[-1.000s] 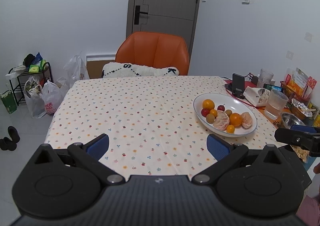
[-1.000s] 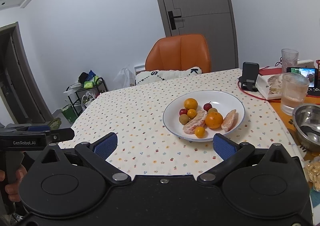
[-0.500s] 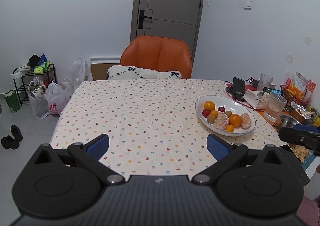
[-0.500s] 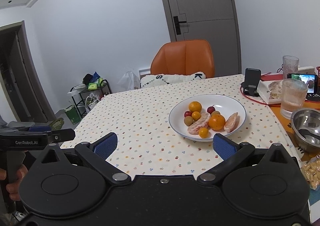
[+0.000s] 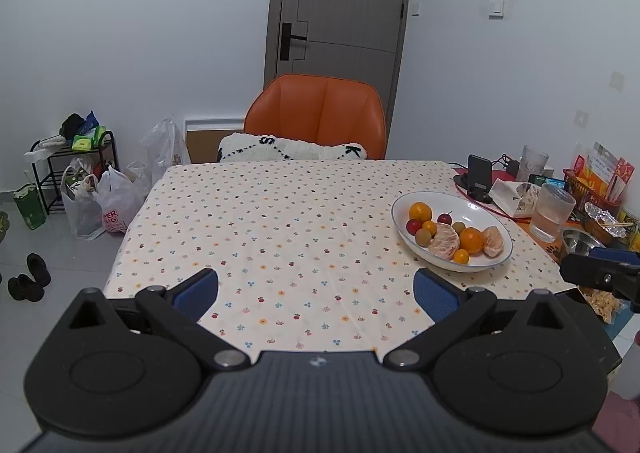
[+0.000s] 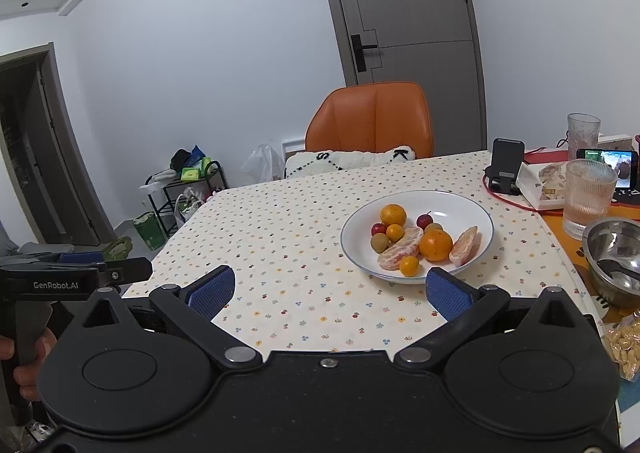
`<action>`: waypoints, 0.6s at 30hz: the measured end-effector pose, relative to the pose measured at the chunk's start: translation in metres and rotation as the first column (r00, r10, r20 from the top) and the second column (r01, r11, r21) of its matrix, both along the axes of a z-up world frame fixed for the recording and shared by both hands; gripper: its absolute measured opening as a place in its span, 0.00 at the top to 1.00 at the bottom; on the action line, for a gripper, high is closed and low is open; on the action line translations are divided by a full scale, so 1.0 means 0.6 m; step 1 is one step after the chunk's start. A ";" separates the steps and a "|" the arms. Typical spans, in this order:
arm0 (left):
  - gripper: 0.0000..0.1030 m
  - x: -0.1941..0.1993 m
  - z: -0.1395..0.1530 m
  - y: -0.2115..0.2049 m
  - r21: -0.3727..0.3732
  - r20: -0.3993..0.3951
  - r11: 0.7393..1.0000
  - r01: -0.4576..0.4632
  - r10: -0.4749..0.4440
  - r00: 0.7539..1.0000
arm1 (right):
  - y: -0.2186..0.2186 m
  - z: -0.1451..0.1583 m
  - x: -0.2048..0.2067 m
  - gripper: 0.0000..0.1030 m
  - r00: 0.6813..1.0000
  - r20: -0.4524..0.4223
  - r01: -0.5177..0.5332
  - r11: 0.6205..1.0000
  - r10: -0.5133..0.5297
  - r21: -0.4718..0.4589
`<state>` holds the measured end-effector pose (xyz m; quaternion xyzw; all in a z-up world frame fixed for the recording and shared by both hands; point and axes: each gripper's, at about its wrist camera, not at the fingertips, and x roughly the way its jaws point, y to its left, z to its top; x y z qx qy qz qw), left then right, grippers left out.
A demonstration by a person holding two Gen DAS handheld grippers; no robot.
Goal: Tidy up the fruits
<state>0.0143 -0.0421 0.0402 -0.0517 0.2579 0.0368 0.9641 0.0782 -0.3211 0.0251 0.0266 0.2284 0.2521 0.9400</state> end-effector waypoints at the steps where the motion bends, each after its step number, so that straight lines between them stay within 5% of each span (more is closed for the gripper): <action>1: 0.00 0.001 0.000 0.000 0.001 0.000 1.000 0.001 -0.001 1.000 | -0.001 0.000 0.000 0.00 1.000 0.000 0.001 1.000 -0.001 0.000; 18: 0.00 0.004 0.000 -0.008 0.006 -0.004 1.000 0.006 -0.006 1.000 | -0.009 -0.002 0.002 0.00 1.000 -0.008 0.018 1.000 -0.018 0.006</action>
